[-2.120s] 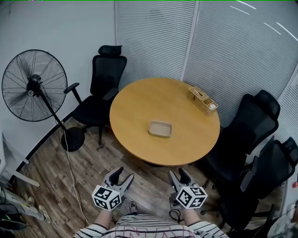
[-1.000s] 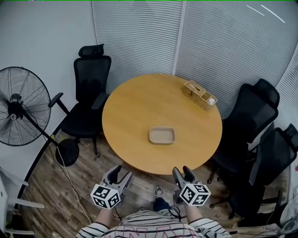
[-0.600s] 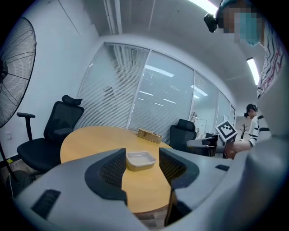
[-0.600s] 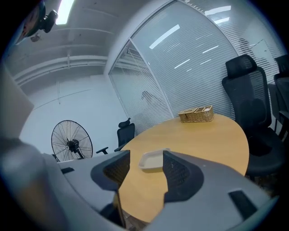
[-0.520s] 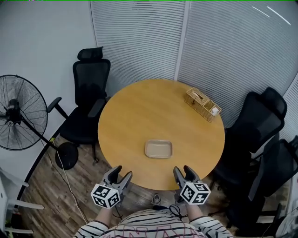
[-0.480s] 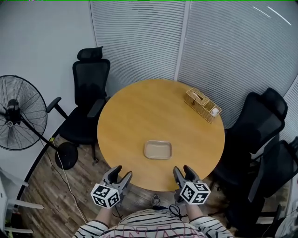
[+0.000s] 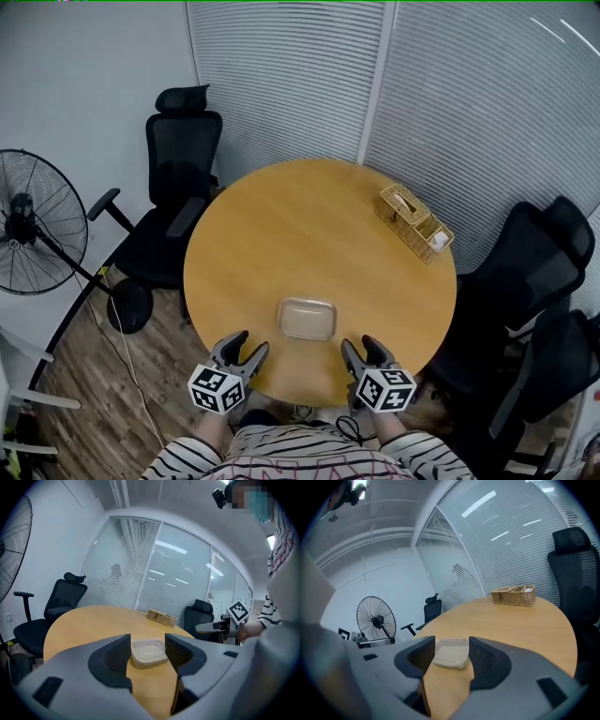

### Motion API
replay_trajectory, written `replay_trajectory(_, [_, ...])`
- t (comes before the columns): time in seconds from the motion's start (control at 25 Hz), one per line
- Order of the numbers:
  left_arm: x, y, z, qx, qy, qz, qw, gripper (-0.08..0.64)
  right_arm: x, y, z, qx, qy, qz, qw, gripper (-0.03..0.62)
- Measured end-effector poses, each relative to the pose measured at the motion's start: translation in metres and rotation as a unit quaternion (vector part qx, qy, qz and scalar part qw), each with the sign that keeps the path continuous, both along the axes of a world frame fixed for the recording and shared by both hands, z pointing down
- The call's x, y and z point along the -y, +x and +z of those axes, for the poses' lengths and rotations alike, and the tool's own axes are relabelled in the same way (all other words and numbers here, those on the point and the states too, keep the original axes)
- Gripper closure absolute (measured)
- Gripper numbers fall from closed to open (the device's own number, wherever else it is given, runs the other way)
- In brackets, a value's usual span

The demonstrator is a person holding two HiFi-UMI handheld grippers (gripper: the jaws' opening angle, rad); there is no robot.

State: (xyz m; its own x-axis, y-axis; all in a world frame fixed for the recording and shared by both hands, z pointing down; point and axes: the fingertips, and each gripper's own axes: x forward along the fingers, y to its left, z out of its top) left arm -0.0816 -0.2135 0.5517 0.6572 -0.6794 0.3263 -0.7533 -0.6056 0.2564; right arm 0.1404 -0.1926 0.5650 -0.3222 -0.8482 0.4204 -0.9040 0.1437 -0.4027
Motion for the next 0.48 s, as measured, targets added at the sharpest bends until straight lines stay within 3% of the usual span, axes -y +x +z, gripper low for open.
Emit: replay_trajectory(0.48, [0.045, 0.032, 0.055, 0.003, -0.059, 0.033, 0.9977, 0.353, 0.036, -0.009, 0.037, -0.001, -0.022, -0.007, 1.000, 0.364])
